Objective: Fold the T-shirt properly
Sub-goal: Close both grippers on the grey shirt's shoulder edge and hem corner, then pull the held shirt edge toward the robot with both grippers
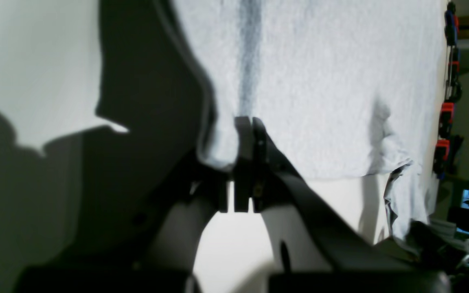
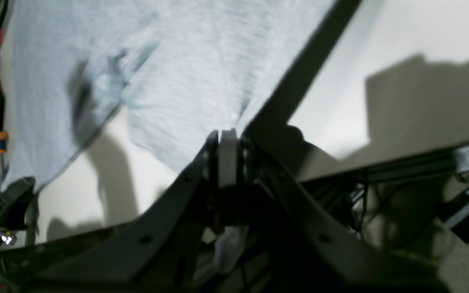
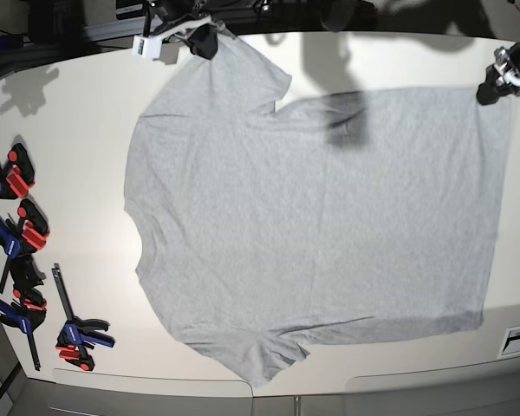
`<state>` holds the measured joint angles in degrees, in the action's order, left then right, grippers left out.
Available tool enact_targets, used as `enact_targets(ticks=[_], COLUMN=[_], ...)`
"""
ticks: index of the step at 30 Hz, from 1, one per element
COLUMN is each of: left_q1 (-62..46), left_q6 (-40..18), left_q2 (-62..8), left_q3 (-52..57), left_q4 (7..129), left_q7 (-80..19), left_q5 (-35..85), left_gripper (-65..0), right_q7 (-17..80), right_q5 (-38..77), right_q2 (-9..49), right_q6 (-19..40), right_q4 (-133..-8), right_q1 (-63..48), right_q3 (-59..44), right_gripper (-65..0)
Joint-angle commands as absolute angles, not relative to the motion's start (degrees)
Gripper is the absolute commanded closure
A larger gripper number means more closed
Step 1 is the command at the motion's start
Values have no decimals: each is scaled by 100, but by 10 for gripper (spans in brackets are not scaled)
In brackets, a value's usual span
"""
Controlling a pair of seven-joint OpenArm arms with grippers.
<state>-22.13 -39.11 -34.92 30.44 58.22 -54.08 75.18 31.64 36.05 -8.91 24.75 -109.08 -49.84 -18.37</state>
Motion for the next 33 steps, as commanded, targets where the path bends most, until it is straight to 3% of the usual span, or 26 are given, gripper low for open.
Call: enact_targets(ticks=[1,10,22,33], left_q1=[-2351,-3081,-3548,-3765], left_q6=[-3909,-4000,-4000,-4000], left_q2=[-3607,-3603,-3520,-3417], left_q3=[3170,3771,3865,4451], left_q4=[5859,5859,5937,6770], left_q7=[-5448,-5881,-6222,-6259], left_q5=[7618,8488,8500,8500], left_gripper=[0,0,0,0], right_q7=[3100,3269,3457,3417], right_q5=[3699,3701,3811,3809], right_q2=[-900,-900,-900,-900], right_q6=[2574,2574,2571,2571], right_q4=[-11120,-12075,-12704,-13161], right_q1=[-5153,-5924,-6772,-7032], right_q3=[-1841,-1841,-1839,-1839], right_gripper=[0,0,0,0])
